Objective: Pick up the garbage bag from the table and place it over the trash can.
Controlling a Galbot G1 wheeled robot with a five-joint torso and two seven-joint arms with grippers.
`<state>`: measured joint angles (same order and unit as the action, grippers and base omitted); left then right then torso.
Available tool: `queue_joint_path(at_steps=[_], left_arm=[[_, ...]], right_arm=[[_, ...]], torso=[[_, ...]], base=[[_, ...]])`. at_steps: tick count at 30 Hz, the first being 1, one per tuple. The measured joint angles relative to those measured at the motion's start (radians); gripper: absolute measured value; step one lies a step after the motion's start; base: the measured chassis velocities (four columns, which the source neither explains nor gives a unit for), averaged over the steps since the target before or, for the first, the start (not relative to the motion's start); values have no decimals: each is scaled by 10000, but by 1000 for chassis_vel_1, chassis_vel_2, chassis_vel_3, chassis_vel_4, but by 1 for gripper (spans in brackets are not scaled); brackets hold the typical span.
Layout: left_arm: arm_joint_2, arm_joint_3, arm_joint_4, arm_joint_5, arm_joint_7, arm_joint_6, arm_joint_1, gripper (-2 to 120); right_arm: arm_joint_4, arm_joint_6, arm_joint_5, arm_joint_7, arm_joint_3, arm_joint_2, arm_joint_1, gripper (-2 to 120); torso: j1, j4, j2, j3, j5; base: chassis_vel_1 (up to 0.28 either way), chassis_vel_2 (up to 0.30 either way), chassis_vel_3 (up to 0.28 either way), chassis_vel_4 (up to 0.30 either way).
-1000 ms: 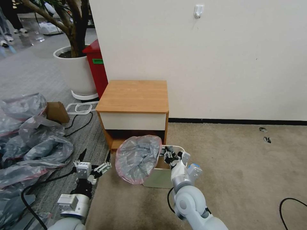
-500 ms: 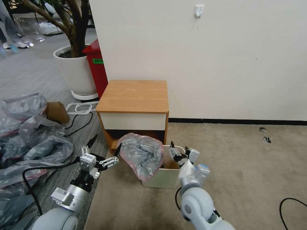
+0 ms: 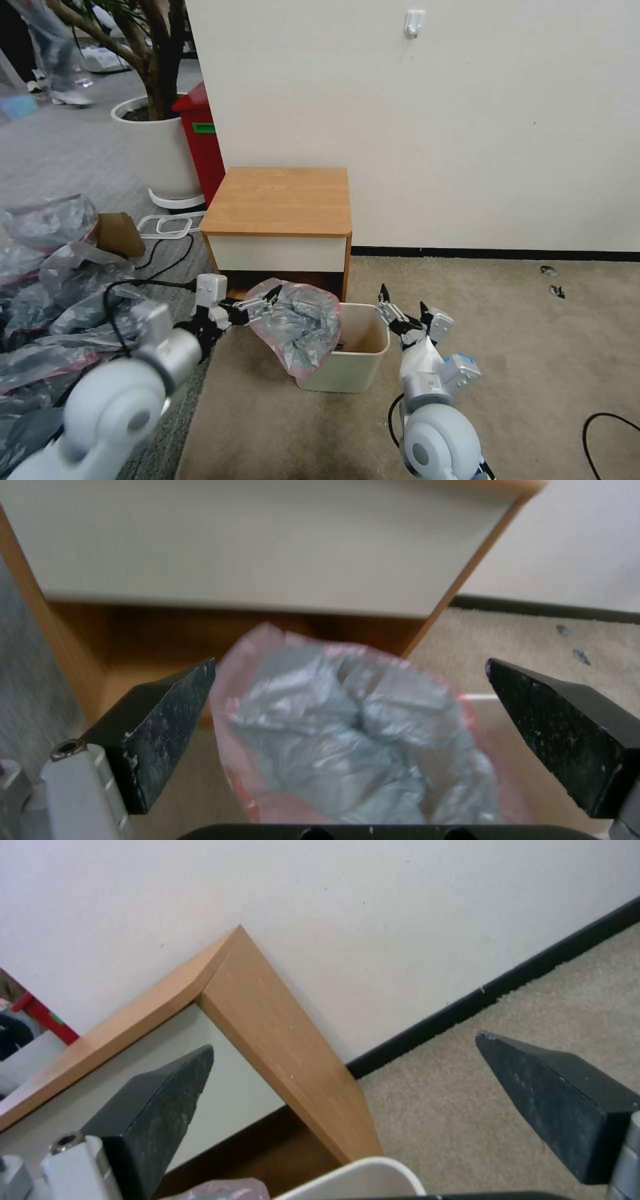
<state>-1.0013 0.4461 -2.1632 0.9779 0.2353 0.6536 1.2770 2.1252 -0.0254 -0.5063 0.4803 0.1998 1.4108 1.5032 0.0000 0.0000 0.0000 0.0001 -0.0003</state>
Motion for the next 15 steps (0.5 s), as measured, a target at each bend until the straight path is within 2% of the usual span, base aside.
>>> queue_joint_path(at_steps=[2, 4, 5, 8, 10, 12, 15], left_arm=[[-110, -93, 207, 28, 6, 20, -112, 100], [-655, -547, 1027, 126, -18, 38, -588, 100], [-655, -547, 1027, 126, -18, 38, -588, 100], [-1151, -1021, 1726, 201, -153, 37, -1106, 100], [-1183, -1066, 1786, 205, -168, 37, -1161, 100], [-1323, -1348, 2134, 210, -115, 359, -1500, 100], [-1349, -1444, 2231, 106, 48, 686, -1553, 100]], right_arm=[[8, -24, 49, -23, 6, 44, 60, 100], [23, -181, 366, -150, 45, 290, 373, 100], [23, -181, 366, -150, 45, 290, 373, 100], [15, -345, 682, -247, 122, 626, 638, 100], [13, -357, 705, -254, 129, 660, 657, 100], [12, -419, 820, -282, 151, 867, 755, 100], [12, -436, 866, -291, 192, 974, 775, 100]], torso=[[0, 0, 0, 0, 0], [0, 0, 0, 0, 0], [0, 0, 0, 0, 0], [0, 0, 0, -1, 3], [0, 0, 0, 0, 3], [0, -2, 0, -1, 4], [0, -1, 0, -1, 3]], base=[[0, 0, 0, 0], [0, 0, 0, 0], [0, 0, 0, 0], [0, 0, 0, 0], [0, 0, 0, 0], [0, 0, 0, 0], [0, 0, 0, 0]])
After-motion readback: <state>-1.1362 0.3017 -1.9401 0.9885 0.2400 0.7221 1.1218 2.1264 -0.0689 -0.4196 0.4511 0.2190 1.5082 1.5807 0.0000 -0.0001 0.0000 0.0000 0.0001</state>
